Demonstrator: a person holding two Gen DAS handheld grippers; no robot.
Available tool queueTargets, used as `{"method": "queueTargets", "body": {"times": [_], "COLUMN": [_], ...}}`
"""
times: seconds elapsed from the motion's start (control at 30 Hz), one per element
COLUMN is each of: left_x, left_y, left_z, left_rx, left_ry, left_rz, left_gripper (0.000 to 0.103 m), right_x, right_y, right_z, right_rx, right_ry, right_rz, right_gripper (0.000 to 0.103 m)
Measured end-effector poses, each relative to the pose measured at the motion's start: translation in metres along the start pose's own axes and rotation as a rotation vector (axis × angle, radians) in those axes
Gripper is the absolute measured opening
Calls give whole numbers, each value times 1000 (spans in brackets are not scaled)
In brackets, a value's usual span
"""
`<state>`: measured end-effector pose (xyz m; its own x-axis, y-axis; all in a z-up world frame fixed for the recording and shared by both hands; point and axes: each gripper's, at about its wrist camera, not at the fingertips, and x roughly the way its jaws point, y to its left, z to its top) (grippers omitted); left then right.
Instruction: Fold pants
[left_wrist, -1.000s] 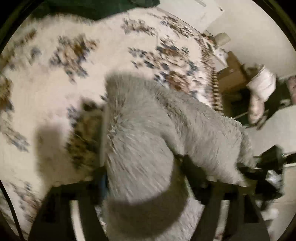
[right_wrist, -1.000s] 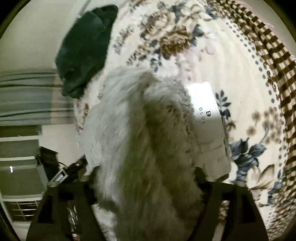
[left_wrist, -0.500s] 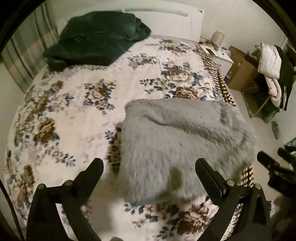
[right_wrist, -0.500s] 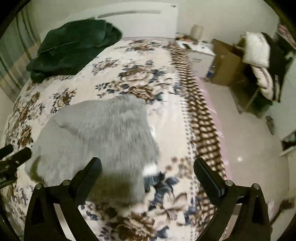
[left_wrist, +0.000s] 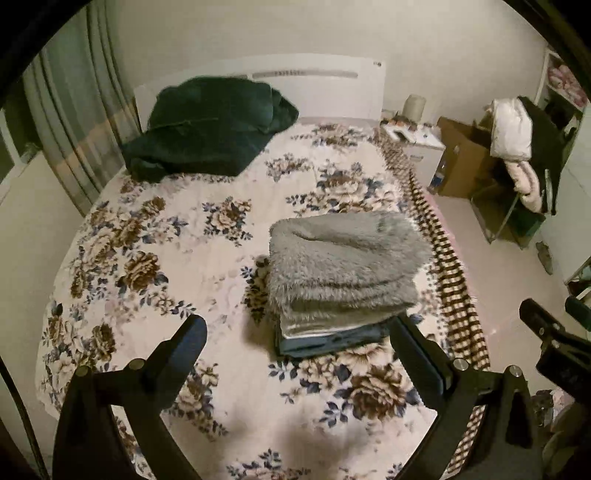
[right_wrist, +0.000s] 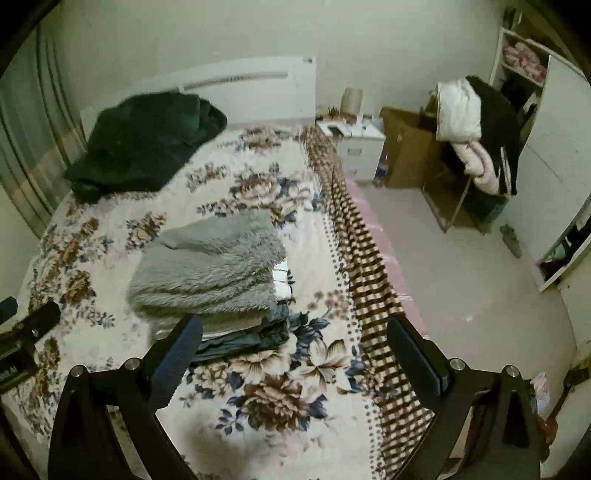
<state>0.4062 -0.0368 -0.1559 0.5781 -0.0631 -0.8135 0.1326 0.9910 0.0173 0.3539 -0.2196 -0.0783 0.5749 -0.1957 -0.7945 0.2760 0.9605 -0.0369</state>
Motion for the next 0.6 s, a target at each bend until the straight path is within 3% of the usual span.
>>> {"method": "queueTargets", "body": {"times": [0.33,0.6], "left_x": [-141,-206], "left_y": [3,2], "left_z": [-41,-58], "left_rx": [-63,-53], "left_ry": [-105,-167], "left_rz": [0,31], "left_gripper": [101,101], "right_x": [-194,-289], "right_y": [-9,-16], "right_z": [-39,-68], "right_rx": [-46,-45], "right_ry": [-161,-214], "right_rz": [43,86], "right_gripper": [102,102]}}
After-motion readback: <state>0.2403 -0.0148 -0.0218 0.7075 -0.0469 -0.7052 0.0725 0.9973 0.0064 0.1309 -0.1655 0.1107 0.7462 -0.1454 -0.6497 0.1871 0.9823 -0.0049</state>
